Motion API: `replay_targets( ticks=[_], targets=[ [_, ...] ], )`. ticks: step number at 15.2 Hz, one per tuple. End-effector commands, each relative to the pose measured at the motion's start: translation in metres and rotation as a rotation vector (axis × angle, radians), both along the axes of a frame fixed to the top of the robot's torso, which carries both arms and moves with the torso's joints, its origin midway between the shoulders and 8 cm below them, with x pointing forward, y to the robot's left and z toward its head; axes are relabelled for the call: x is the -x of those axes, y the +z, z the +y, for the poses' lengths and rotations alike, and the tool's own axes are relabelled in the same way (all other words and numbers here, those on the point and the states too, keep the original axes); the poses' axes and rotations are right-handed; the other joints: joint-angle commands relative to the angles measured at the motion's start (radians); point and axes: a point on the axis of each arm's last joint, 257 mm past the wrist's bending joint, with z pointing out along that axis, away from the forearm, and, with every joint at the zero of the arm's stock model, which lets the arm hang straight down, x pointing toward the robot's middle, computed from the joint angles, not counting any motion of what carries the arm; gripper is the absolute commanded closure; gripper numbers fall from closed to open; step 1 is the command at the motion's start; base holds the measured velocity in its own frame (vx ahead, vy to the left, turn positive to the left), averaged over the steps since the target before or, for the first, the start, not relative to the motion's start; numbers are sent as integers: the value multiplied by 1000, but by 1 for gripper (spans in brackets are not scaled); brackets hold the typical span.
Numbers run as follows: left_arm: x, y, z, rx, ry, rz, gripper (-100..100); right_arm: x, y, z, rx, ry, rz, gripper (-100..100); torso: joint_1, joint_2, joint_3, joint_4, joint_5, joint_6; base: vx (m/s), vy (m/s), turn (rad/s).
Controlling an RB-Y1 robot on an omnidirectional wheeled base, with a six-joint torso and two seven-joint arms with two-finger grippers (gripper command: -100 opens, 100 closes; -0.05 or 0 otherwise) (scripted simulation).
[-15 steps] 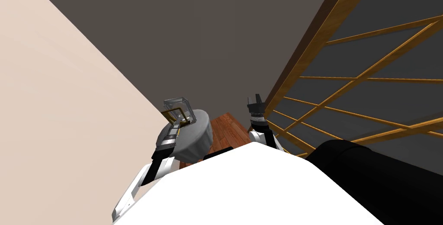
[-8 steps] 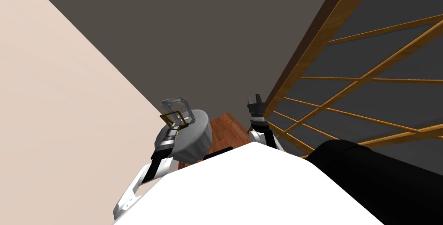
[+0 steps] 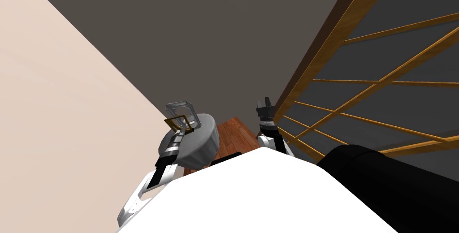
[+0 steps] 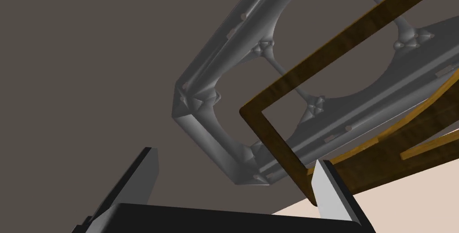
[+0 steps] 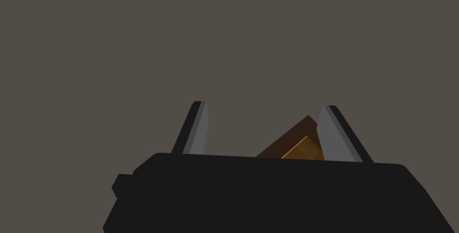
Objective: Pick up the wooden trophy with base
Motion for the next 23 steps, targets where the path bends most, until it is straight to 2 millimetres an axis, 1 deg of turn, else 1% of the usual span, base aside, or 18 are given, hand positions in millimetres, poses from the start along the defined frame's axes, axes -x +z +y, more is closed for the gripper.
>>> replay_targets(
  ticks=[1,2,3,4,5,6,7,8,10,11,12,16,17,18,19,20,21,23],
  targets=[
    [-1,-8,11,-37,24,9,-100,0,0,0,0,0,0,0,0,0,0,0,0,0,14,-38,16],
    [0,-16,13,-34,29,25,-100,0,0,0,0,0,0,0,0,0,0,0,0,0,14,-39,18],
    [0,-16,13,-34,29,25,-100,0,0,0,0,0,0,0,0,0,0,0,0,0,10,-32,9],
    [-2,-18,21,-66,47,26,-100,0,0,0,0,0,0,0,0,0,0,0,0,0,11,-40,17],
    [0,-27,24,-62,53,45,-100,0,0,0,0,0,0,0,0,0,0,0,0,0,12,-47,17],
    [-3,-26,30,-93,69,40,-100,0,0,0,0,0,0,0,-1,0,0,0,0,0,15,-59,21],
    [-1,-37,33,-89,75,62,-100,0,0,0,0,0,0,0,-1,0,0,0,0,0,16,-60,18],
    [0,-38,33,-88,77,65,-100,0,0,0,0,0,0,0,-2,0,0,0,0,0,12,-44,10],
    [0,-49,43,-113,99,86,-100,0,0,0,0,0,0,0,-1,-1,0,0,0,0,19,-51,14],
    [-2,-49,48,-140,114,83,-100,0,0,0,0,0,0,0,-1,-1,0,0,0,0,20,-58,22],
    [0,-58,51,-137,120,103,-100,0,0,0,0,0,0,0,-2,-1,0,0,0,0,21,-55,19],
    [0,-71,64,-182,155,125,-100,0,0,0,0,0,0,0,-1,-1,0,0,0,0,18,-43,12],
    [3,-80,66,-177,159,145,-100,0,0,0,0,0,0,0,-1,-1,0,0,0,0,19,-49,16],
    [0,-79,70,-201,172,142,-100,0,0,0,0,0,0,0,-1,-1,0,0,0,0,19,-55,18],
    [4,-90,73,-196,177,165,-100,0,0,0,0,0,0,0,-1,-1,0,0,0,0,21,-54,14],
    [2,-89,76,-217,189,162,-100,0,0,0,0,0,0,0,-1,-1,-1,0,0,0,27,-51,15],
    [6,-99,78,-212,194,184,-100,0,0,0,0,0,0,0,-1,-1,-1,0,0,0,27,-51,10],
    [6,-105,83,-229,207,196,-100,0,0,0,0,0,0,0,-1,-1,-1,0,0,0,18,-40,7]
  ],
)
